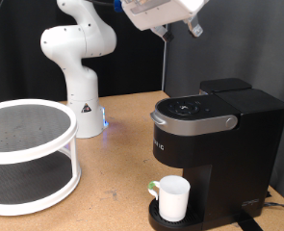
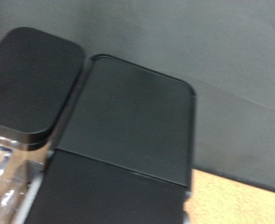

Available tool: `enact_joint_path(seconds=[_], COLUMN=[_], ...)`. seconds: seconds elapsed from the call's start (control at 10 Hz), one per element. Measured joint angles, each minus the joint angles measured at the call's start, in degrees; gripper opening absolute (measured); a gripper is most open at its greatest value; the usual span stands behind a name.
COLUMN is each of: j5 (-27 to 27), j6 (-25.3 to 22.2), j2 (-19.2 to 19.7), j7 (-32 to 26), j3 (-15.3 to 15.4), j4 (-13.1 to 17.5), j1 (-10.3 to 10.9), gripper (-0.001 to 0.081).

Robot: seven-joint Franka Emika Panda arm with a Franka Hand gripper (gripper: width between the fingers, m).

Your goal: Make a cup of coffee with the keurig machine

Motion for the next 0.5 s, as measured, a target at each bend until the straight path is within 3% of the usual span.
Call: enact_joint_path(seconds=[0.3, 0.5], j5=[-5.9, -9.1], j6=[0.6, -4.3], j2=[1.4, 3.8], j7=[2.8, 4.1], j3=[1.2, 1.2], j4=[3.8, 8.0], j1=[0.0, -0.1], gripper=[0.0803, 0.0803])
